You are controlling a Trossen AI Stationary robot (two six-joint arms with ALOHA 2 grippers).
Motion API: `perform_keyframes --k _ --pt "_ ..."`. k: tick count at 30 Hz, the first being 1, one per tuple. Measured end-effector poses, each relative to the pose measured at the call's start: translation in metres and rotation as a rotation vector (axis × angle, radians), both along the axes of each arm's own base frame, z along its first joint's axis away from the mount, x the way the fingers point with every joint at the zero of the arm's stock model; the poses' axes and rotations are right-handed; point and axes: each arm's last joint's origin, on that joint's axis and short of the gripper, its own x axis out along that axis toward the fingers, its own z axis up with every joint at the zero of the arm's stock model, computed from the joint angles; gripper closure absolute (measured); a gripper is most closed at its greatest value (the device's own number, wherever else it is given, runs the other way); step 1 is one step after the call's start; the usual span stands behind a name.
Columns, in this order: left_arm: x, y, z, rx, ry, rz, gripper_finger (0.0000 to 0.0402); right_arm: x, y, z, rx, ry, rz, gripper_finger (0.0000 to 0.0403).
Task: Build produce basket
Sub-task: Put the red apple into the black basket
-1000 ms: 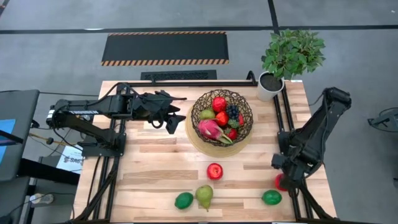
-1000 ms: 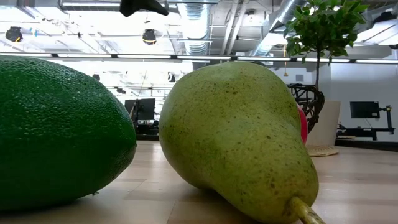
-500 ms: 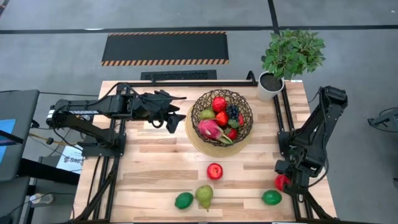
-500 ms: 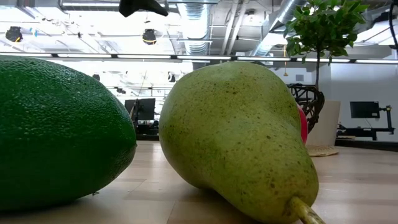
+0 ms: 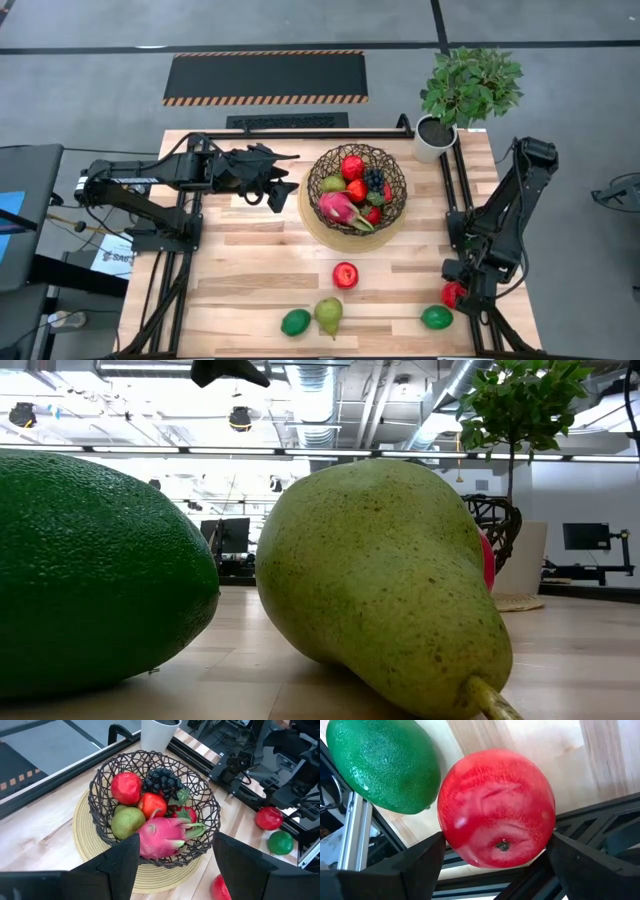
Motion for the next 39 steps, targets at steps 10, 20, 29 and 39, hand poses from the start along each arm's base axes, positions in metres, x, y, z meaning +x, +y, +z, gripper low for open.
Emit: perform_keyframes --k 10,20,29,39 --pt "0.0 0.0 0.0 0.001 0.001 -0.001 0.0166 0.0 0.0 0.0 0.001 0.015 -0.017 0.0093" --pt "0.0 0.0 0.0 0.009 0.004 -0.006 0.0166 0.011 -0.008 -0.001 -0.017 0.032 -0.098 0.0149" --pt "0.0 0.0 0.0 0.028 0.01 -0.011 0.0166 0.017 -0.023 0.007 -0.027 -0.031 -0.183 0.0151" --pt "0.0 0.0 0.0 0.027 0.01 -0.01 0.0166 0.028 -0.055 0.037 -0.101 -0.221 -0.378 0.0152"
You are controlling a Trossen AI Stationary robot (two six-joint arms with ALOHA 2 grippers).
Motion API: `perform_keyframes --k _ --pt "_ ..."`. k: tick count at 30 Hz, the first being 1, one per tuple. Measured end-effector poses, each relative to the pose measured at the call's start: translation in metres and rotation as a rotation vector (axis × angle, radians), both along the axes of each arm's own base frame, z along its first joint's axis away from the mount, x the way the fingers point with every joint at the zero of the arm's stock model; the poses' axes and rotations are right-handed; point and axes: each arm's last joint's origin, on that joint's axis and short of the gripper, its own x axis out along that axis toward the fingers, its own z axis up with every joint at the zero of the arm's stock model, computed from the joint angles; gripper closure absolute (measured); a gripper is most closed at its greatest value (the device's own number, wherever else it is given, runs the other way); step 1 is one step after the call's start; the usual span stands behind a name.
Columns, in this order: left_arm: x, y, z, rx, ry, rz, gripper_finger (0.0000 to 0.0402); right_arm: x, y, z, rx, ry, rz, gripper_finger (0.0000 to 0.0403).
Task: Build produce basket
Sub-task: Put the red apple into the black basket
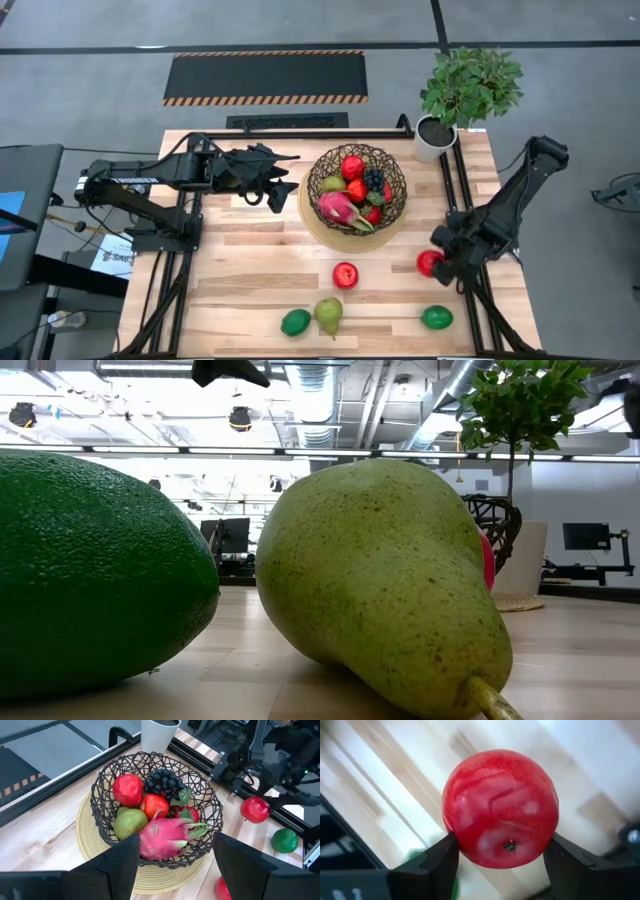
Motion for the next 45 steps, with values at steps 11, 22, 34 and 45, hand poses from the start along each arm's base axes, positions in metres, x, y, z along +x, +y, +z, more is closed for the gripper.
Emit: perform_keyframes --k 11,22,34,45 --pt "0.0 0.0 0.0 0.0 0.0 0.0 0.0166 0.033 -0.031 0.06 -0.082 -0.302 -0.086 0.0152" --pt "0.0 0.0 0.0 -0.005 0.001 -0.005 0.0166 0.069 -0.076 0.106 -0.266 -0.511 -0.114 0.0152" --pt "-0.001 0.0 -0.002 -0.018 0.014 0.001 0.0166 0.142 -0.139 0.11 -0.434 -0.631 -0.078 0.0152" --pt "-0.002 0.0 -0.002 -0.021 0.025 0.003 0.0166 0.194 -0.197 0.087 -0.483 -0.458 -0.102 0.0152"
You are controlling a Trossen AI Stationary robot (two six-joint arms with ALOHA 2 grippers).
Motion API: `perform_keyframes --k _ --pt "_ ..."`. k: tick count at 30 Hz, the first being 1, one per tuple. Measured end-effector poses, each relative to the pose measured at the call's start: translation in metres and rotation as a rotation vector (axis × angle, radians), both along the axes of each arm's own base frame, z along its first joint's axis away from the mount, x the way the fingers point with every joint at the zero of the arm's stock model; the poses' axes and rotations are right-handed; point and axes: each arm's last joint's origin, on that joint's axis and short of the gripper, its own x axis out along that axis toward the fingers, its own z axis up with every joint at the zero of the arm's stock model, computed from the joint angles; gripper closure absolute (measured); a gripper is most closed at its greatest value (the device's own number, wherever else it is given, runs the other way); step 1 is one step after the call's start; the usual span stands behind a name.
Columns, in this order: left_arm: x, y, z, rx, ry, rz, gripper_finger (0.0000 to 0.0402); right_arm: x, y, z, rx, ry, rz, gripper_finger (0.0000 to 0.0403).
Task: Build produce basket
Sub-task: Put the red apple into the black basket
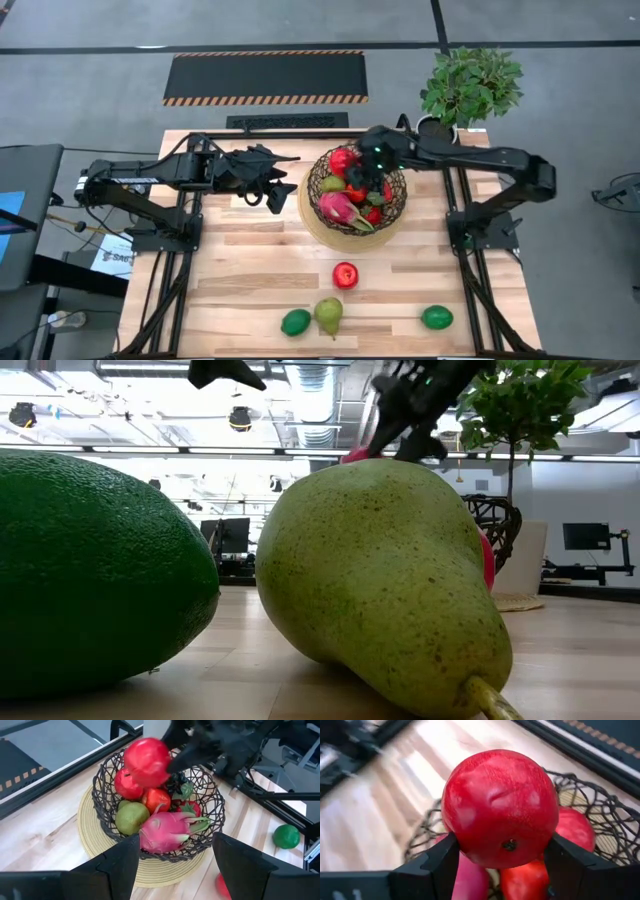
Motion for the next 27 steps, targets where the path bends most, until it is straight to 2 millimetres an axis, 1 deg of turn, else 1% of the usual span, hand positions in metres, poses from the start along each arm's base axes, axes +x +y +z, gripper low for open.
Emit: perform_keyframes --k 4,8,12,16,19,21,23,27 --pt "-0.001 0.0 -0.001 0.0 0.011 0.0 0.0166 0.011 -0.014 -0.018 0.023 0.083 -0.031 0.0152" --pt "-0.001 0.0 -0.001 0.0 0.014 0.0 0.0166 0.019 -0.022 -0.036 0.039 0.143 -0.04 0.0144" --pt "-0.001 0.0 -0.001 0.0 0.014 0.001 0.0166 0.024 -0.02 -0.047 0.031 0.198 0.001 0.0113" --pt "-0.001 0.0 -0.001 0.0 0.013 0.001 0.0166 0.024 -0.019 -0.051 0.043 0.231 0.01 0.0065" --pt "-0.001 0.0 -0.001 0.0 0.013 0.002 0.0166 0.023 -0.019 -0.051 0.046 0.231 0.004 0.0033" --pt "-0.001 0.0 -0.001 -0.001 0.013 0.002 0.0166 0.02 -0.019 -0.046 0.05 0.238 0.0 0.002" --pt "-0.001 0.0 -0.001 -0.001 0.013 0.001 0.0166 0.019 -0.019 -0.031 0.041 0.213 -0.002 0.0013" --pt "-0.001 -0.001 -0.001 -0.006 0.013 -0.009 0.0166 0.012 -0.017 0.0 0.027 0.225 0.004 0.0013"
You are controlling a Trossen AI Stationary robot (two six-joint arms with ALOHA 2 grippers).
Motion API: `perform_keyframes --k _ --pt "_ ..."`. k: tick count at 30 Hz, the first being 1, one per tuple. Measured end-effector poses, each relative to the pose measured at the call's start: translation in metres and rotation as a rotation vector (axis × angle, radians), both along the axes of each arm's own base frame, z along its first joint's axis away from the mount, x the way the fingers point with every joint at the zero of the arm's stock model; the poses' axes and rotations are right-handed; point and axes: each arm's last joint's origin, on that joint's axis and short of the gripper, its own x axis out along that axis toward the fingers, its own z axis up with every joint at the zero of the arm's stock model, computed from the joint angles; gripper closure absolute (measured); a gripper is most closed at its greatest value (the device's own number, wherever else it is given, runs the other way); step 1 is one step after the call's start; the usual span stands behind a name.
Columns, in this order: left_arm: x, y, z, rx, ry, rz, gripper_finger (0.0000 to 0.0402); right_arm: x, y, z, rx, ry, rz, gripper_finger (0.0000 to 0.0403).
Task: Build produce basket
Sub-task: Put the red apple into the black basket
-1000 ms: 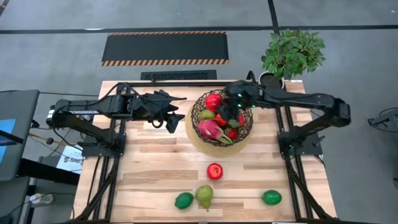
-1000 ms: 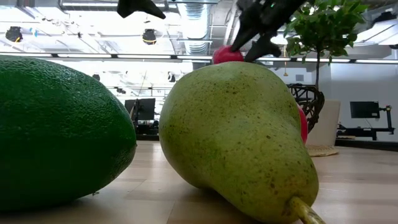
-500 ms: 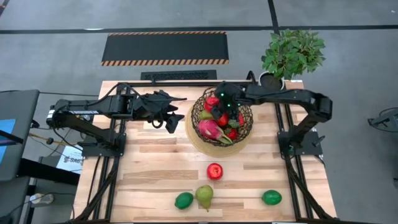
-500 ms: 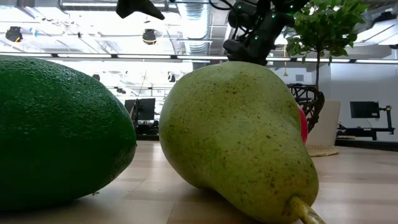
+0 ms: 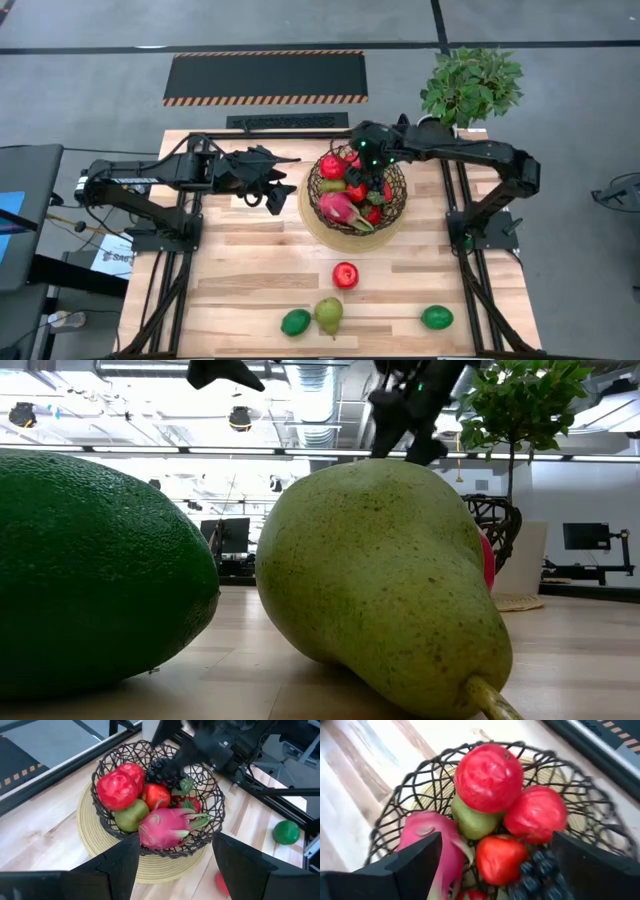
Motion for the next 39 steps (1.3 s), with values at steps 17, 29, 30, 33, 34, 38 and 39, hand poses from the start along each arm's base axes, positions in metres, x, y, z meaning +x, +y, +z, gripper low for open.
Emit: perform_keyframes --k 17,29,30,33,34,38,39 --pt "-0.005 -0.02 -0.007 -0.092 0.091 -0.171 0.0166 -0.065 0.148 0.046 0.253 0.233 0.065 0.0023" --pt "-0.005 -0.022 -0.007 -0.042 0.107 -0.236 0.0164 -0.075 0.261 -0.019 0.402 0.29 -0.122 0.0023" --pt "-0.005 -0.022 -0.007 -0.037 0.109 -0.244 0.0161 -0.07 0.265 -0.023 0.4 0.266 -0.124 0.0023" --pt "-0.005 -0.023 -0.007 -0.04 0.114 -0.29 0.014 -0.05 0.269 -0.034 0.412 0.21 -0.134 0.0023" --pt "-0.006 -0.023 -0.008 -0.043 0.117 -0.298 0.013 -0.044 0.268 -0.037 0.417 0.195 -0.13 0.0023" --pt "-0.007 -0.024 -0.01 -0.052 0.144 -0.322 0.0093 -0.021 0.26 -0.048 0.41 0.155 -0.112 0.0024" --pt "-0.008 -0.024 -0.01 -0.058 0.157 -0.326 0.0086 -0.017 0.256 -0.05 0.407 0.15 -0.116 0.0024"
